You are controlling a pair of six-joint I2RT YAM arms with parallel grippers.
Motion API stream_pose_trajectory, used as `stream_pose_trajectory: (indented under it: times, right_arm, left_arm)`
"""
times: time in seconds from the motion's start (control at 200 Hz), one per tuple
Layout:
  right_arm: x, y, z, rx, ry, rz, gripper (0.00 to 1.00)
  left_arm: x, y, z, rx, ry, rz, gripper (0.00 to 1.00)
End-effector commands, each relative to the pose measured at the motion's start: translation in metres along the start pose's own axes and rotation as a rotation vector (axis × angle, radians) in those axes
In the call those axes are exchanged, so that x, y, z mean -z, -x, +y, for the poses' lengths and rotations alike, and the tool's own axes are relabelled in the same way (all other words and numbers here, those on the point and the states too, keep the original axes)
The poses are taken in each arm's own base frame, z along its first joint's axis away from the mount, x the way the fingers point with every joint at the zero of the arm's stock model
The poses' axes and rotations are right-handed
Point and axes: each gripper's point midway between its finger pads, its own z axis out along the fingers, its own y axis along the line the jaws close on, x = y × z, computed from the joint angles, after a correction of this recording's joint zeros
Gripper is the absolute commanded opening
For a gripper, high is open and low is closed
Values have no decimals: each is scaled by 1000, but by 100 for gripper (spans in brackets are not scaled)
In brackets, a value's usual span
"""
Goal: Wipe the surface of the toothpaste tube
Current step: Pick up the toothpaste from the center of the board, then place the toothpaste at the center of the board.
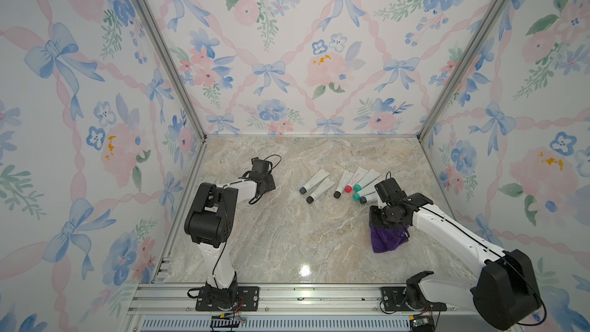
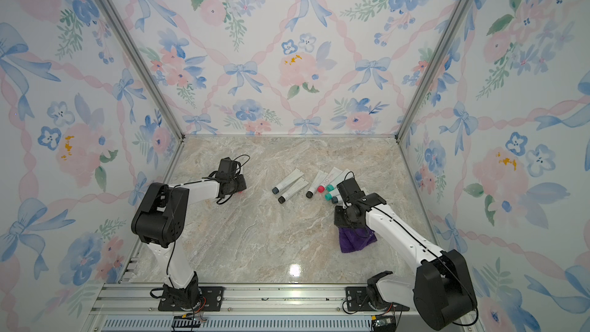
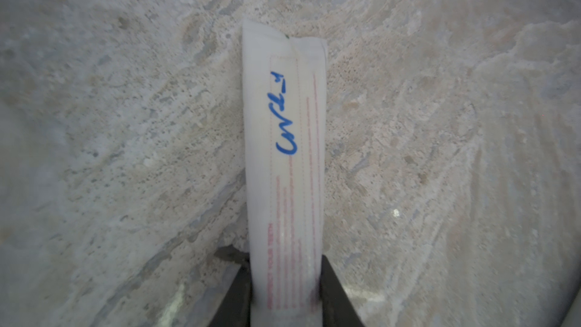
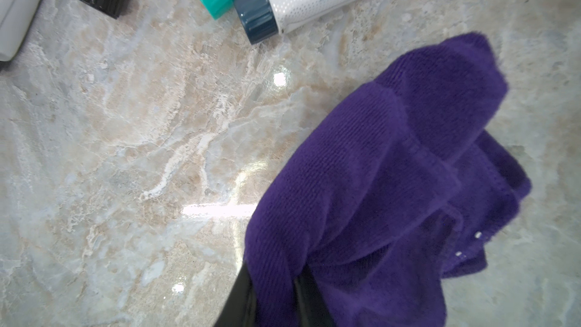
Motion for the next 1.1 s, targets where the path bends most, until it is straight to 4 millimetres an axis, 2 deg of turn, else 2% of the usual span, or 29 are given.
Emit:
stream_pose_trajectory:
  times: [0.0,0.225,0.425,0.585,0.69,0.885,0.975,1.095]
  right_arm:
    - [2,-2,-2,6,5,-4,19]
    - [2,-2,-2,6,5,-3,19]
    - [0,-3,-2,7,1,3,20]
    - [-1,-3,-3,6,-1,8,19]
    - [-2,-3,-3,7,-2,11,19]
    - [-1,-3,-3,4,-3,11,19]
    - [0,-4,-2,0,-1,9,19]
    - [1,-5,-2,2,1,9,19]
  left_arm:
    - [7,-35,3,-35,10,89,19]
    - [40,-42,-21,-97,-47,46,20]
    - [75,-60,-37,-164,-85,-5,20]
    - [108,-78,-70,-263,-197,-37,21]
    - [130,-98,-103,-357,-290,-50,21]
    - [169,-134,-147,-500,-450,-62,23]
    - [177,-156,-161,-565,-503,-35,25]
    - [176,-194,-179,-676,-544,24,25]
